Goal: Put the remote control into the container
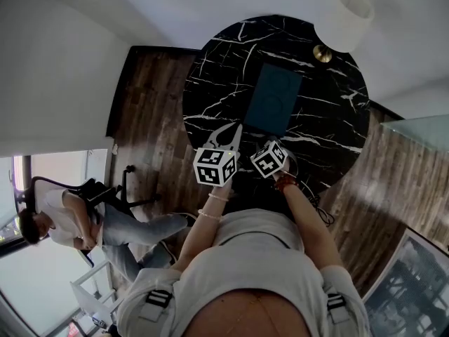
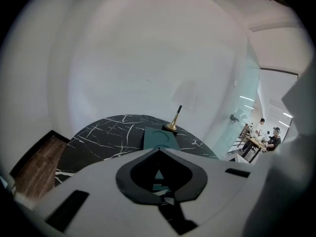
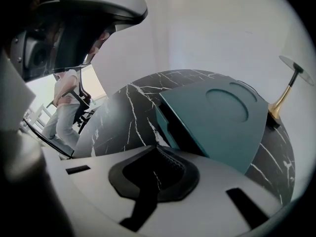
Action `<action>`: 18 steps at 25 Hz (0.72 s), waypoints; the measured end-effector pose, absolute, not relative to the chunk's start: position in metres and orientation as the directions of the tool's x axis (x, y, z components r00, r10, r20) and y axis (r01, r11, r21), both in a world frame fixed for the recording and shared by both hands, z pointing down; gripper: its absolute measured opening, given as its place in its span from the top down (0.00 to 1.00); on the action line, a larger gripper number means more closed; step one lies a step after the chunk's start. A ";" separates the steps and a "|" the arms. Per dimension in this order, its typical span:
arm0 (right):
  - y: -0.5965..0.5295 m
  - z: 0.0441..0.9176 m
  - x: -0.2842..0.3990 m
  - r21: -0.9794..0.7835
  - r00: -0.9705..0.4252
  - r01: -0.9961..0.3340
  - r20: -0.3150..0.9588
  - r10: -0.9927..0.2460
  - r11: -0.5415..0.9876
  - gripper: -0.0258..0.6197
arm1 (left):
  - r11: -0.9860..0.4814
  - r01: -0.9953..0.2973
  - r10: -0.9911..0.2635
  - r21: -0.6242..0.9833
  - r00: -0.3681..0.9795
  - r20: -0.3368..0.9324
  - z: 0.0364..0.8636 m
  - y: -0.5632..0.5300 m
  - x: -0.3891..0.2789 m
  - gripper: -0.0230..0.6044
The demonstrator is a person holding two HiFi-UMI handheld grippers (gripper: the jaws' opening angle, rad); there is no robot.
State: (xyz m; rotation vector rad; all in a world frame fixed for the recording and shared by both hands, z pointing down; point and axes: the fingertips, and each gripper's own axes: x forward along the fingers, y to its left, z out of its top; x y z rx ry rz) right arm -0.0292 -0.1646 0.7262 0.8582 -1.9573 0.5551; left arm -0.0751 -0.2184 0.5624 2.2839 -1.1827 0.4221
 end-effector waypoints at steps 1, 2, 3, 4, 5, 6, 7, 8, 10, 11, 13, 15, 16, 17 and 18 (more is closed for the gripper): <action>-0.167 0.726 -0.029 -0.041 -0.353 -0.753 0.867 -0.351 0.656 0.94 | -0.477 -0.822 -0.656 0.310 0.568 0.497 0.563 -0.220 -0.075 0.95; -0.169 0.727 -0.028 -0.038 -0.351 -0.755 0.867 -0.355 0.654 0.94 | -0.478 -0.822 -0.655 0.310 0.568 0.498 0.563 -0.222 -0.074 0.95; -0.171 0.726 -0.027 -0.039 -0.352 -0.757 0.866 -0.356 0.652 0.94 | -0.478 -0.822 -0.653 0.310 0.569 0.500 0.564 -0.224 -0.074 0.95; -0.172 0.726 -0.028 -0.043 -0.354 -0.757 0.865 -0.354 0.652 0.94 | -0.480 -0.821 -0.651 0.309 0.569 0.501 0.564 -0.226 -0.073 0.95; -0.172 0.726 -0.028 -0.046 -0.356 -0.757 0.866 -0.352 0.652 0.94 | -0.481 -0.820 -0.650 0.309 0.570 0.503 0.565 -0.227 -0.072 0.95; -0.173 0.727 -0.028 -0.045 -0.355 -0.756 0.866 -0.351 0.653 0.94 | -0.482 -0.820 -0.648 0.309 0.571 0.504 0.565 -0.228 -0.071 0.95; -0.173 0.728 -0.029 -0.043 -0.354 -0.755 0.867 -0.351 0.654 0.94 | -0.483 -0.819 -0.646 0.309 0.572 0.505 0.566 -0.229 -0.070 0.95; -0.173 0.728 -0.029 -0.043 -0.355 -0.754 0.867 -0.350 0.656 0.94 | -0.483 -0.819 -0.645 0.310 0.572 0.507 0.566 -0.230 -0.070 0.95; -0.173 0.728 -0.031 -0.050 -0.360 -0.751 0.866 -0.346 0.658 0.94 | -0.485 -0.818 -0.642 0.311 0.574 0.508 0.567 -0.231 -0.069 0.95; -0.172 0.727 -0.031 -0.057 -0.367 -0.750 0.865 -0.343 0.659 0.94 | -0.486 -0.817 -0.640 0.311 0.575 0.509 0.568 -0.232 -0.068 0.95; -0.173 0.722 -0.033 -0.087 -0.398 -0.751 0.850 -0.344 0.654 0.94 | -0.488 -0.815 -0.638 0.312 0.577 0.510 0.568 -0.231 -0.066 0.95; -0.176 0.711 -0.034 -0.119 -0.437 -0.759 0.822 -0.366 0.640 0.94 | -0.490 -0.814 -0.636 0.312 0.579 0.511 0.568 -0.231 -0.065 0.95; -0.178 0.704 -0.034 -0.135 -0.455 -0.766 0.805 -0.381 0.628 0.94 | -0.491 -0.813 -0.635 0.312 0.580 0.511 0.569 -0.232 -0.064 0.95; -0.180 0.698 -0.034 -0.151 -0.469 -0.775 0.788 -0.398 0.614 0.94 | -0.493 -0.812 -0.634 0.313 0.581 0.511 0.569 -0.232 -0.063 0.95; -0.181 0.691 -0.033 -0.168 -0.482 -0.783 0.772 -0.414 0.598 0.94 | -0.496 -0.810 -0.632 0.314 0.584 0.509 0.568 -0.231 -0.061 0.95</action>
